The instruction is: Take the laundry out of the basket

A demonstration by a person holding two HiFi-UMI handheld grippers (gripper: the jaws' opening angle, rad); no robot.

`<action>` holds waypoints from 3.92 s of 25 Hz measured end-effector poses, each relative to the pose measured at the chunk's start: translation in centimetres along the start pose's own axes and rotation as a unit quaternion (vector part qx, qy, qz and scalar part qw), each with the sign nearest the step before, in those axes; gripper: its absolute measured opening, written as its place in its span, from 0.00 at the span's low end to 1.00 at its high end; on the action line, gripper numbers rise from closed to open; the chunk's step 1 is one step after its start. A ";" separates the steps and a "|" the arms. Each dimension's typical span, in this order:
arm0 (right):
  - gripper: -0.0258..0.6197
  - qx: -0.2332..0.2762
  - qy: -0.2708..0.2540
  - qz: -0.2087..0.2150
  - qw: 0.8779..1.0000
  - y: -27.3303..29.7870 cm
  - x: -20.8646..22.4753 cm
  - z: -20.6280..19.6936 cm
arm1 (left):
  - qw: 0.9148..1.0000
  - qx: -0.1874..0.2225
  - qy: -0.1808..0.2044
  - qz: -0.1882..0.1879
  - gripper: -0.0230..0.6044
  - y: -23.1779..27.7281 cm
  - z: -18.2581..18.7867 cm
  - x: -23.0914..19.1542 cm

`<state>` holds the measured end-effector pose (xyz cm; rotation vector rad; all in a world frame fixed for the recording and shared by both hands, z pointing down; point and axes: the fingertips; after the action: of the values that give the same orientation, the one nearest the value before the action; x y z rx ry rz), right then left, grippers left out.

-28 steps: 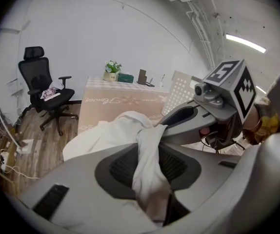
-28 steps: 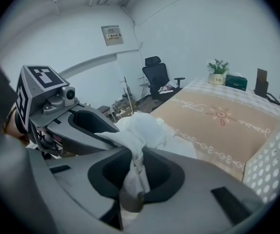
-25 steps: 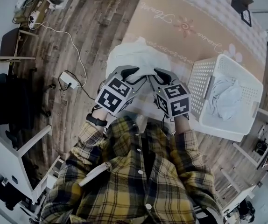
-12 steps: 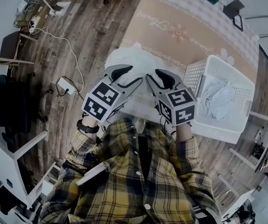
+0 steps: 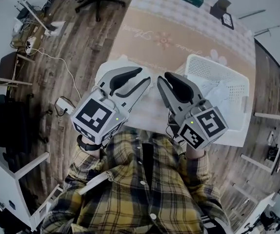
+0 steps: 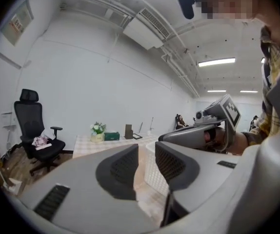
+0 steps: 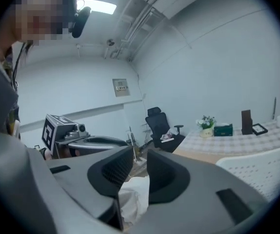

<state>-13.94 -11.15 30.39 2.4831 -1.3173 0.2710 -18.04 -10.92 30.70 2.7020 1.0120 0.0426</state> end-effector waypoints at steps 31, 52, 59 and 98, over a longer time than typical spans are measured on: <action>0.03 0.067 -0.045 -0.058 0.995 -26.2 9.0 4.8 | 0.995 0.049 0.015 -0.087 0.07 12.1 9.1 24.6; 0.03 0.062 -0.050 -0.043 0.996 -27.4 10.0 4.8 | 0.996 0.044 0.019 -0.071 0.07 13.2 8.8 25.9; 0.03 0.062 -0.048 -0.060 0.995 -28.5 10.8 4.5 | 0.996 0.031 0.044 -0.075 0.07 14.5 7.9 26.1; 0.61 -0.530 -0.216 0.185 0.799 -25.1 17.7 -19.0 | 0.875 -0.358 0.212 -0.247 0.48 27.9 -17.5 26.8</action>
<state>16.43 -4.68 48.88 1.3360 -1.5029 -0.8013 18.17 -9.74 52.85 1.7358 1.4226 0.7765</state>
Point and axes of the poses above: the fingertips, and each gripper's own axes: y forward along the fingers, x to its right, z out of its top, and after that the axes turned 11 degrees about z, right-handed
